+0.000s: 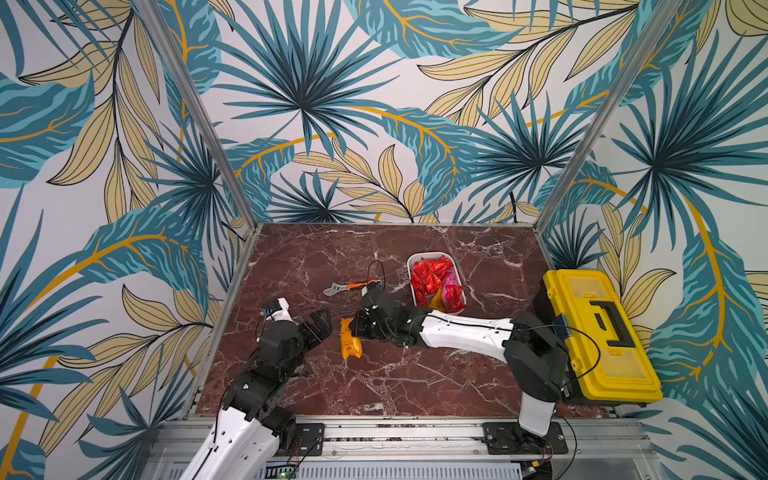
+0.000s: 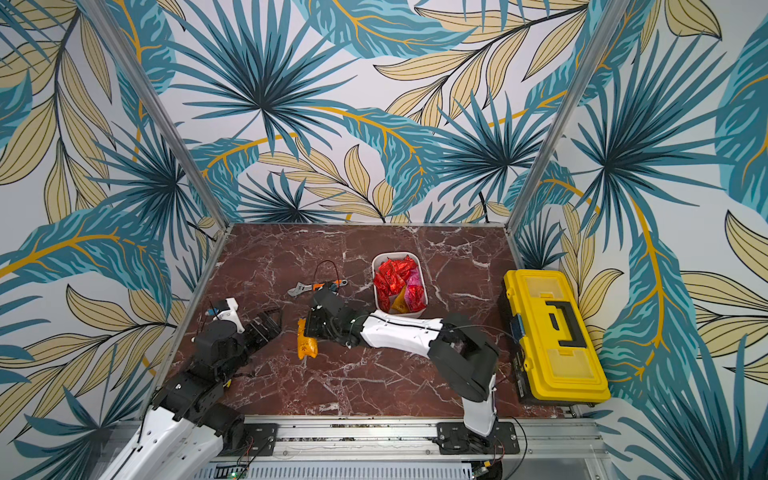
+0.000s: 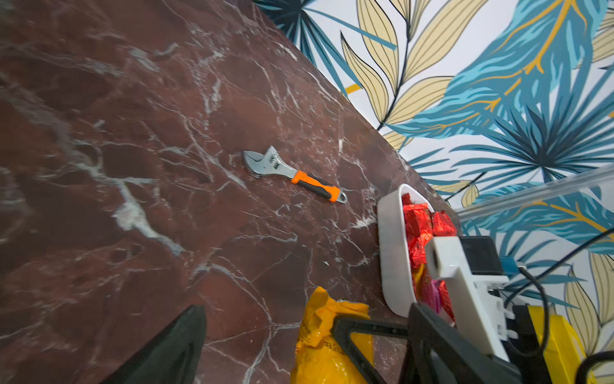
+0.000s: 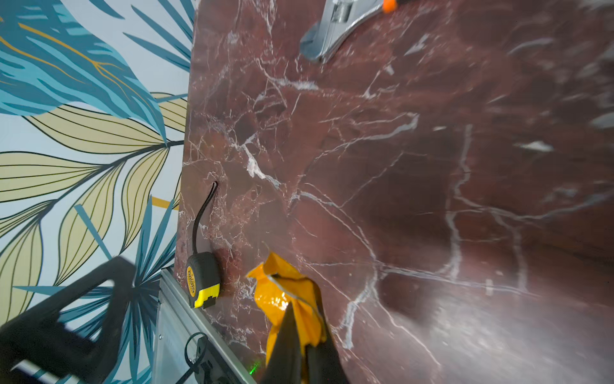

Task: Take the tea bags out of the storage box
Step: Place the tea bag at the center of the board, then pick up the tea bag from the storage box.

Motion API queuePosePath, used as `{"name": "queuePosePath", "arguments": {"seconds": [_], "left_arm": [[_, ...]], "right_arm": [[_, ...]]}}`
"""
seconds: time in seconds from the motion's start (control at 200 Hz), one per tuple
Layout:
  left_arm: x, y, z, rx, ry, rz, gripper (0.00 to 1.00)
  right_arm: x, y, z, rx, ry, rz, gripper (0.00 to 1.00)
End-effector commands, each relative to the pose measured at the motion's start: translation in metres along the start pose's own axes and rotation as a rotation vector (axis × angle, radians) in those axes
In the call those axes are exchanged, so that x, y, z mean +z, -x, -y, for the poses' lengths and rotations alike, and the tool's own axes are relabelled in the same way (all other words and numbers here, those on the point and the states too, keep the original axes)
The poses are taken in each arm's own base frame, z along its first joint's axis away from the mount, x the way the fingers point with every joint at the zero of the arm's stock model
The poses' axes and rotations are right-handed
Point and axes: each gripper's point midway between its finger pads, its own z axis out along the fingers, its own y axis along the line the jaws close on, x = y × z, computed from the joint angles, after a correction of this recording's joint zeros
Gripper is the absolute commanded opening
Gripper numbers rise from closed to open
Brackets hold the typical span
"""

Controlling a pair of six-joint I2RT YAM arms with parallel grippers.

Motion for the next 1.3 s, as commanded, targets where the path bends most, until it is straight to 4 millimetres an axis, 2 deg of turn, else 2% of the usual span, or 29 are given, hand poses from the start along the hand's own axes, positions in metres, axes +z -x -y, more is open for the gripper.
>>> {"name": "queuePosePath", "arguments": {"seconds": [0.0, 0.14, 0.245, 0.365, 0.476, 0.566, 0.726, 0.736, 0.871, 1.051, 1.081, 1.207, 1.297], "left_arm": [[-0.005, -0.006, -0.041, -0.008, 0.158, 0.023, 1.00], [-0.005, -0.006, -0.039, -0.009, 0.153, 0.017, 1.00], [-0.004, -0.006, -0.034, 0.001, 0.144, 0.004, 1.00], [-0.002, -0.006, -0.027, 0.015, 0.121, -0.015, 1.00], [0.000, -0.007, -0.017, 0.037, 0.082, -0.036, 1.00], [0.001, -0.007, -0.005, 0.063, 0.035, -0.051, 1.00], [0.003, -0.006, 0.020, 0.092, -0.066, -0.075, 1.00], [0.004, -0.007, 0.023, 0.094, -0.080, -0.085, 1.00], [0.010, -0.012, 0.051, 0.104, -0.203, -0.127, 0.98], [0.021, -0.021, 0.081, 0.114, -0.306, -0.214, 0.96], [0.024, -0.024, 0.086, 0.119, -0.315, -0.234, 0.95], [0.033, -0.041, 0.107, 0.166, -0.348, -0.296, 0.95], [0.040, -0.057, 0.123, 0.186, -0.379, -0.343, 0.94]], "right_arm": [[0.018, 0.000, -0.015, 0.060, 0.022, 0.041, 0.08], [0.042, -0.017, -0.012, 0.075, -0.003, 0.009, 0.10], [0.053, -0.023, 0.003, 0.075, -0.046, 0.003, 0.13], [0.055, -0.025, 0.015, 0.062, -0.093, 0.004, 0.26], [0.044, -0.019, 0.021, 0.020, -0.130, 0.033, 0.46], [0.024, -0.004, 0.022, -0.030, -0.155, 0.072, 0.52], [-0.030, 0.030, 0.022, -0.141, -0.182, 0.138, 0.54], [-0.033, 0.029, 0.028, -0.151, -0.204, 0.128, 0.54], [-0.078, 0.054, 0.046, -0.219, -0.274, 0.114, 0.54], [-0.140, 0.083, 0.094, -0.237, -0.420, 0.111, 0.54], [-0.155, 0.095, 0.113, -0.212, -0.462, 0.125, 0.54], [-0.191, 0.106, 0.162, -0.193, -0.599, 0.109, 0.54], [-0.209, 0.108, 0.192, -0.187, -0.685, 0.081, 0.58]]}}
